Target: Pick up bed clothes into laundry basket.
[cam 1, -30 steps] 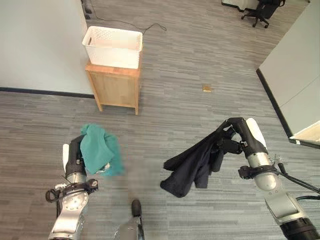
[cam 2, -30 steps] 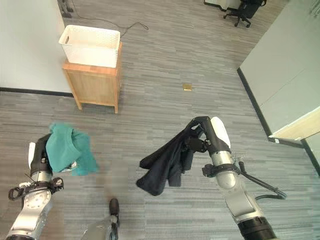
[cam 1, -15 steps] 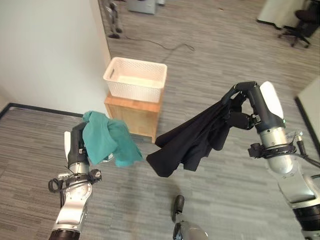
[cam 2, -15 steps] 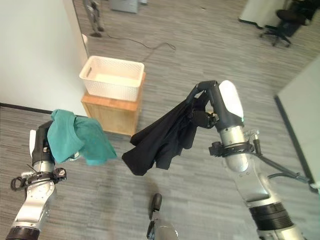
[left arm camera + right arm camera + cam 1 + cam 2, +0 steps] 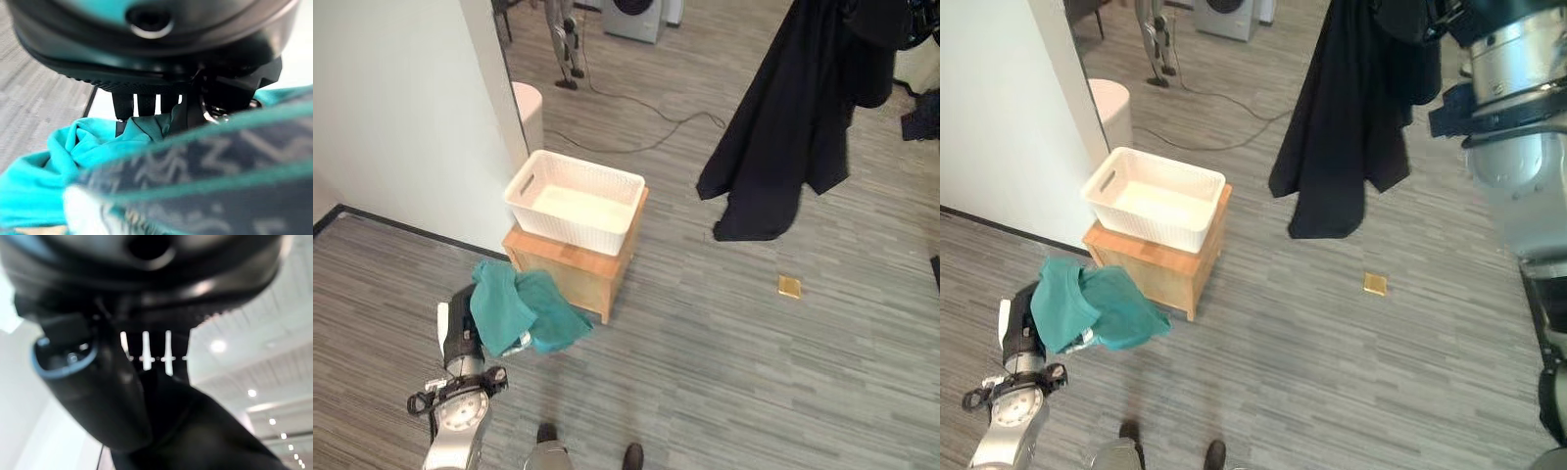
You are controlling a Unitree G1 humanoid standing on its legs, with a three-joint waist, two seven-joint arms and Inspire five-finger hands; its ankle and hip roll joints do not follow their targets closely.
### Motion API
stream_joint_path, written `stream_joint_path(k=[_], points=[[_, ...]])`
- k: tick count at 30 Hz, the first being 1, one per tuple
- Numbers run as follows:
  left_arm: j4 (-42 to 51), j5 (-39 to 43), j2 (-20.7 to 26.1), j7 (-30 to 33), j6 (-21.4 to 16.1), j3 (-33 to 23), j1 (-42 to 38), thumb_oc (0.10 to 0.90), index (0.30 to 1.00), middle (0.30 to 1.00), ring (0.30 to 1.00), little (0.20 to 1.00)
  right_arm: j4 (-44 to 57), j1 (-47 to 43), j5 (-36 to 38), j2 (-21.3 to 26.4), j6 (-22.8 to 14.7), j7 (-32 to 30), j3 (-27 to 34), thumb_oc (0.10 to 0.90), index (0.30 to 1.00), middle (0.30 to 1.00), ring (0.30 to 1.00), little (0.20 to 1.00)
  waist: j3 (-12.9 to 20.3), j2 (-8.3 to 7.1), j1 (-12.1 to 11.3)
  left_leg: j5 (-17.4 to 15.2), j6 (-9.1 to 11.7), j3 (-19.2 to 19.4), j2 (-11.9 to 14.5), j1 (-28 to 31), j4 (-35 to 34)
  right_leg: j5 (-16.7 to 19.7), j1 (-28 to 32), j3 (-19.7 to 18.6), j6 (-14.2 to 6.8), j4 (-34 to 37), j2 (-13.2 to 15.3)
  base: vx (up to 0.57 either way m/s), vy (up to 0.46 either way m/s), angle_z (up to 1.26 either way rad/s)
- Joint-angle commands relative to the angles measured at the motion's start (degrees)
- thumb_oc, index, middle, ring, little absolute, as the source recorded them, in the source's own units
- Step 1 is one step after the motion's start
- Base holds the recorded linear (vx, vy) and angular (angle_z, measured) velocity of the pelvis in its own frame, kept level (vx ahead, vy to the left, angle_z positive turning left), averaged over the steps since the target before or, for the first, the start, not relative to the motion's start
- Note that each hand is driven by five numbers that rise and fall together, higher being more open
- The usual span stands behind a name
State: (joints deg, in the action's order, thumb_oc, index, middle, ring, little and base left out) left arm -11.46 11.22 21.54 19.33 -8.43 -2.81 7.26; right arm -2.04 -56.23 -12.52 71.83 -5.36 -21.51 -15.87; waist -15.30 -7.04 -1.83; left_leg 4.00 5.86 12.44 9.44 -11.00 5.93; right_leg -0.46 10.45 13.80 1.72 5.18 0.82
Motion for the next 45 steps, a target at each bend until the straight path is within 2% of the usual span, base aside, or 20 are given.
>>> stream_joint_path(k=[1,2,6,7,8,10,11,12,13,14,15,17,20,24,26,27,32,38,45], points=[[5.71,-0.09,5.37,0.05,-5.30,-0.92,0.32,0.400,0.300,0.300,0.300,0.300,-4.04,-6.61,1.95,6.19,1.49,-1.84,-1.23,0.400,0.300,0.300,0.300,0.300,9.86,-0.98,-1.47,-1.86,0.10,-0.46,-1.57,12.62,-6.30,-1.58,-4.27,1.78,-9.76,-5.96,7.59,0.26,0.183,-0.29],[5.36,-0.32,5.76,0.01,-5.47,-0.76,0.26,0.400,0.300,0.300,0.300,0.300,-8.18,-10.69,3.84,6.48,1.47,-1.13,-5.54,0.400,0.300,0.300,0.300,0.300,10.64,-1.33,-1.60,-1.15,-0.22,-0.43,-1.93,14.10,-9.20,-1.20,-4.60,1.80,-10.14,-7.60,7.89,0.15,0.114,-0.06],[3.83,0.02,6.13,0.01,-5.39,-0.55,0.09,0.400,0.300,0.300,0.300,0.300,-15.72,-13.88,6.43,4.67,1.26,-0.13,-10.39,0.400,0.300,0.300,0.300,0.300,10.32,-1.53,-2.38,-2.01,-1.18,-0.85,-2.66,15.34,-10.63,-1.00,-6.26,1.15,-11.46,-13.53,8.53,0.09,0.089,0.12],[3.67,-0.09,6.59,0.06,-5.35,-0.27,0.08,0.400,0.300,0.300,0.300,0.300,-17.95,-14.72,7.09,4.15,1.64,0.61,-11.44,0.400,0.300,0.300,0.300,0.300,9.81,-2.04,-2.67,-2.73,-1.66,-1.13,-3.14,15.97,-10.68,0.24,-7.31,0.93,-12.64,-16.71,9.13,0.09,0.105,-0.01],[3.83,-0.39,6.80,-0.30,-5.42,0.43,0.22,0.400,0.300,0.300,0.300,0.300,-22.67,-15.92,7.84,3.34,1.55,1.21,-13.43,0.400,0.300,0.300,0.300,0.300,8.88,-2.19,-2.63,-2.54,-2.73,-2.20,-3.76,16.09,-10.93,4.78,-10.53,-0.89,-14.84,-22.98,9.76,0.09,0.088,0.03],[2.99,-0.93,7.29,-0.61,-5.33,0.70,-0.01,0.400,0.300,0.300,0.300,0.300,-26.21,-15.38,8.50,2.22,1.70,1.28,-12.88,0.400,0.300,0.300,0.300,0.300,8.19,-2.15,-2.85,-3.04,-2.67,-2.59,-3.31,16.14,-10.93,5.16,-13.15,-2.02,-15.19,-26.02,10.34,0.06,0.034,0.28],[2.83,-0.90,7.23,-0.65,-5.45,0.53,-0.15,0.400,0.300,0.300,0.300,0.300,-27.10,-14.81,8.73,1.93,1.68,1.28,-12.47,0.400,0.300,0.300,0.300,0.300,7.97,-2.22,-3.16,-3.14,-2.44,-2.92,-3.24,16.03,-10.93,4.84,-13.63,-1.75,-14.96,-24.53,10.88,0.11,-0.089,0.52],[2.45,0.00,7.32,-1.03,-5.52,0.47,-0.36,0.400,0.300,0.300,0.300,0.300,-27.37,-12.21,9.82,2.13,1.66,1.32,-10.08,0.400,0.300,0.300,0.300,0.300,7.70,-2.69,-2.96,-3.09,-1.70,-4.28,-2.96,15.37,-10.93,3.21,-13.12,-1.60,-13.94,-18.53,10.63,0.16,-0.151,0.55],[2.37,0.32,7.11,-1.52,-5.49,0.73,-0.12,0.400,0.300,0.300,0.300,0.300,-26.80,-9.48,10.56,2.64,1.49,1.45,-8.35,0.400,0.300,0.300,0.300,0.300,7.42,-2.75,-2.29,-3.40,-1.29,-5.74,-2.98,15.32,-10.93,2.46,-13.33,-3.45,-13.58,-13.58,9.67,0.29,-0.219,0.71],[1.63,1.24,7.10,-2.27,-5.32,0.92,-0.39,0.400,0.300,0.300,0.300,0.300,-25.03,-3.28,12.51,3.60,1.38,1.59,-3.34,0.400,0.300,0.300,0.300,0.300,7.15,-3.14,-0.89,-4.22,-0.89,-9.01,-3.35,15.05,-10.93,3.38,-14.55,-8.70,-13.84,-6.65,8.02,0.28,-0.197,0.84],[0.99,1.25,7.31,-2.32,-5.10,0.90,-0.49,0.400,0.300,0.300,0.300,0.300,-24.22,-0.20,12.98,3.74,1.08,1.32,-0.70,0.400,0.300,0.300,0.300,0.300,6.92,-3.29,-0.44,-4.51,-0.66,-10.17,-3.23,15.04,-10.93,4.36,-15.20,-9.97,-14.11,-5.66,7.83,0.22,-0.179,1.29],[0.48,0.96,8.13,-2.68,-5.02,0.64,-0.53,0.400,0.300,0.300,0.300,0.300,-22.78,1.01,13.30,3.45,0.80,1.04,1.50,0.400,0.300,0.300,0.300,0.300,6.96,-4.47,-0.76,-5.15,-0.33,-10.33,-2.90,15.04,-10.93,5.78,-13.34,-8.01,-14.35,-2.30,9.26,0.07,-0.108,1.20],[-0.12,0.83,6.73,-2.57,-4.83,0.21,0.81,0.400,0.300,0.300,0.300,0.300,-20.84,0.63,13.92,3.39,0.33,1.91,1.27,0.400,0.300,0.300,0.300,0.300,8.01,-5.25,-1.14,-5.54,-0.15,-10.27,-2.92,15.55,-10.93,6.38,-11.89,-7.35,-14.00,-1.57,9.41,0.12,-0.082,0.69],[-0.17,0.95,5.98,-3.08,-4.70,-0.23,2.57,0.400,0.300,0.300,0.300,0.300,-20.13,-3.01,14.14,3.63,0.20,3.03,-2.49,0.400,0.300,0.300,0.300,0.300,8.68,-5.14,-1.60,-5.65,0.10,-10.43,-2.61,16.26,-10.93,5.87,-10.25,-6.57,-13.46,-1.02,9.08,0.11,-0.042,0.10],[-0.48,1.34,5.28,-3.40,-4.53,-0.13,3.17,0.400,0.300,0.300,0.300,0.300,-20.78,-7.63,14.15,3.51,0.27,3.02,-6.40,0.400,0.300,0.300,0.300,0.300,9.27,-4.90,-1.87,-5.70,0.49,-10.77,-2.18,16.48,-10.93,5.25,-9.17,-5.29,-13.13,-0.72,8.87,0.13,-0.068,-0.01],[-0.67,1.96,5.18,-3.40,-4.55,0.11,3.70,0.400,0.300,0.300,0.300,0.300,-22.06,-11.87,13.75,3.94,0.51,2.36,-9.06,0.400,0.300,0.300,0.300,0.300,9.46,-5.09,-2.72,-5.45,0.87,-11.42,-1.80,16.21,-10.93,4.73,-8.64,-4.47,-12.79,-0.44,8.58,0.07,-0.044,0.09],[-1.42,2.46,4.61,-3.22,-4.44,-0.19,4.10,0.400,0.300,0.300,0.300,0.300,-24.79,-19.18,12.97,5.23,0.89,1.46,-14.74,0.400,0.300,0.300,0.300,0.300,9.43,-4.86,-3.24,-4.93,1.60,-12.24,-1.05,15.45,-10.93,4.03,-8.31,-3.17,-12.52,-0.18,8.21,0.07,-0.053,0.19],[-2.59,2.99,4.01,-3.63,-4.22,-0.90,4.83,0.400,0.300,0.300,0.300,0.300,-25.67,-22.71,12.26,8.12,1.09,0.83,-17.53,0.400,0.300,0.300,0.300,0.300,8.89,-4.27,-3.75,-3.99,2.55,-13.66,-0.16,14.04,-10.93,2.96,-8.18,-1.29,-12.01,-0.18,7.69,0.06,-0.056,0.15],[-2.39,3.10,3.77,-3.86,-4.16,-0.46,4.57,0.400,0.300,0.300,0.300,0.300,-26.27,-19.48,12.53,9.43,1.02,1.06,-15.71,0.400,0.300,0.300,0.300,0.300,7.70,-3.05,-3.55,-2.99,3.50,-14.58,0.65,12.85,-10.93,1.93,-8.16,-0.04,-11.28,-0.18,7.19,0.03,-0.051,0.10]])
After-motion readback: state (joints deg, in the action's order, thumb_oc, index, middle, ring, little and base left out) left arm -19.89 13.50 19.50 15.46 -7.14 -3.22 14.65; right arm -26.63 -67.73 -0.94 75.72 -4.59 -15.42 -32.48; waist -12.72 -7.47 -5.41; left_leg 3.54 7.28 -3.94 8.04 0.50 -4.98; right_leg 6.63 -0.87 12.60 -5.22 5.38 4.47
